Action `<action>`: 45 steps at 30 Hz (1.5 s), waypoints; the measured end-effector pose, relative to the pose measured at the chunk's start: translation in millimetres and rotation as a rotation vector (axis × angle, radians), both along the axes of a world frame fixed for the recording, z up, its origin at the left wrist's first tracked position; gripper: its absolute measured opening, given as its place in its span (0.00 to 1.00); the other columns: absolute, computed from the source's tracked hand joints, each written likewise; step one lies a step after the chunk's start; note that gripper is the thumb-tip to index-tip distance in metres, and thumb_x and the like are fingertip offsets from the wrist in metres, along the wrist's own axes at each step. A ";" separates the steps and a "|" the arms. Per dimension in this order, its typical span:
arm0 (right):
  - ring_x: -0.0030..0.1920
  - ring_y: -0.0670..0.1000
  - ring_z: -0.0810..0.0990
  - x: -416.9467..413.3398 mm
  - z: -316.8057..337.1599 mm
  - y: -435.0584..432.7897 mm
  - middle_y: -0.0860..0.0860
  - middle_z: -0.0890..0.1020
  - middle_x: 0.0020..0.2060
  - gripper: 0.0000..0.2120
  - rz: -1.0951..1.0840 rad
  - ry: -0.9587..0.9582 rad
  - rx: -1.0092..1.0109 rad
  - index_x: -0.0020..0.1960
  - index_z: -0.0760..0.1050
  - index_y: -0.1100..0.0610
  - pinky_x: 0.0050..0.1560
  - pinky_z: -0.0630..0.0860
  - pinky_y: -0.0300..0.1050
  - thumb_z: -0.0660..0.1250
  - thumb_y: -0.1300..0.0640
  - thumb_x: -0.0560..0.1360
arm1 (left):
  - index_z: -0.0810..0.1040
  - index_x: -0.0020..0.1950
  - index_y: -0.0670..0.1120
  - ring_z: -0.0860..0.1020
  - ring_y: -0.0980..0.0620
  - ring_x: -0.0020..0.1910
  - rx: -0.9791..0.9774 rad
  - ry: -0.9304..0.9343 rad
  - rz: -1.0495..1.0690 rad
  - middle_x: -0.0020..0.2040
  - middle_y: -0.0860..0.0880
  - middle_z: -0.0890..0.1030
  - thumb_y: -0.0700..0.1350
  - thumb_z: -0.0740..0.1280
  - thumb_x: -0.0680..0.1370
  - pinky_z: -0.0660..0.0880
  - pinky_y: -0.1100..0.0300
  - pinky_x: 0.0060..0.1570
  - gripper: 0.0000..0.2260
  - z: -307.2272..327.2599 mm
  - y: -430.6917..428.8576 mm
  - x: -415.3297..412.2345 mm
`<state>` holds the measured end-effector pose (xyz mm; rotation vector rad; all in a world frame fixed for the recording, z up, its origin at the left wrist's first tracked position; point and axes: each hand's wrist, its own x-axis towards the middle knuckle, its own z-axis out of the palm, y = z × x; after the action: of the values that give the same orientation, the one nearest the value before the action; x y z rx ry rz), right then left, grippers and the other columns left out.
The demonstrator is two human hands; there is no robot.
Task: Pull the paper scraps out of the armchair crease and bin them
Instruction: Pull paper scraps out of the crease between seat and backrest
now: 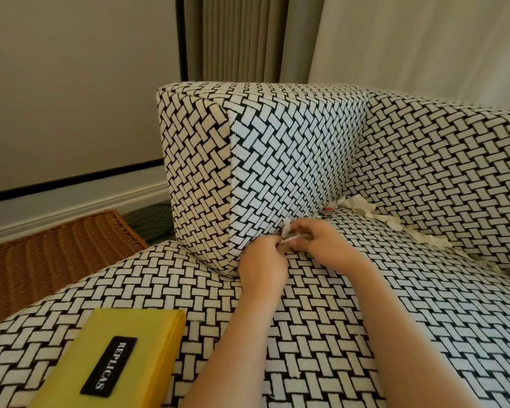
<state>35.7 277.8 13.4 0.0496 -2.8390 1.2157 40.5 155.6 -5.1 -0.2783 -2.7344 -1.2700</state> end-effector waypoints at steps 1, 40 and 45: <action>0.44 0.47 0.75 0.4 1.4 1.2 0.47 0.77 0.41 0.06 0.004 -0.003 -0.057 0.52 0.74 0.55 0.44 0.72 0.36 0.64 0.62 0.76 | 0.80 0.55 0.51 0.77 0.52 0.39 0.037 0.035 -0.011 0.44 0.51 0.81 0.47 0.60 0.80 0.70 0.61 0.37 0.10 1.3 0.7 0.9; 0.28 0.45 0.76 22.5 47.0 -9.4 0.51 0.84 0.34 0.10 0.040 -0.060 0.040 0.44 0.80 0.51 0.39 0.77 0.38 0.76 0.60 0.65 | 0.73 0.61 0.36 0.69 0.56 0.34 0.974 -0.718 -0.090 0.37 0.49 0.71 0.34 0.56 0.79 0.67 0.66 0.33 0.13 22.9 4.4 -2.3; 0.29 0.44 0.74 23.4 49.2 0.7 0.49 0.81 0.30 0.08 0.019 -0.148 0.099 0.41 0.78 0.52 0.35 0.74 0.36 0.71 0.64 0.70 | 0.74 0.57 0.39 0.68 0.54 0.35 1.105 -0.809 -0.138 0.41 0.44 0.74 0.31 0.54 0.79 0.68 0.65 0.33 0.12 25.3 -1.1 5.6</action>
<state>59.1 278.4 62.6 -0.0103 -3.0308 1.1261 46.1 154.5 20.2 0.2189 -1.9122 -3.1531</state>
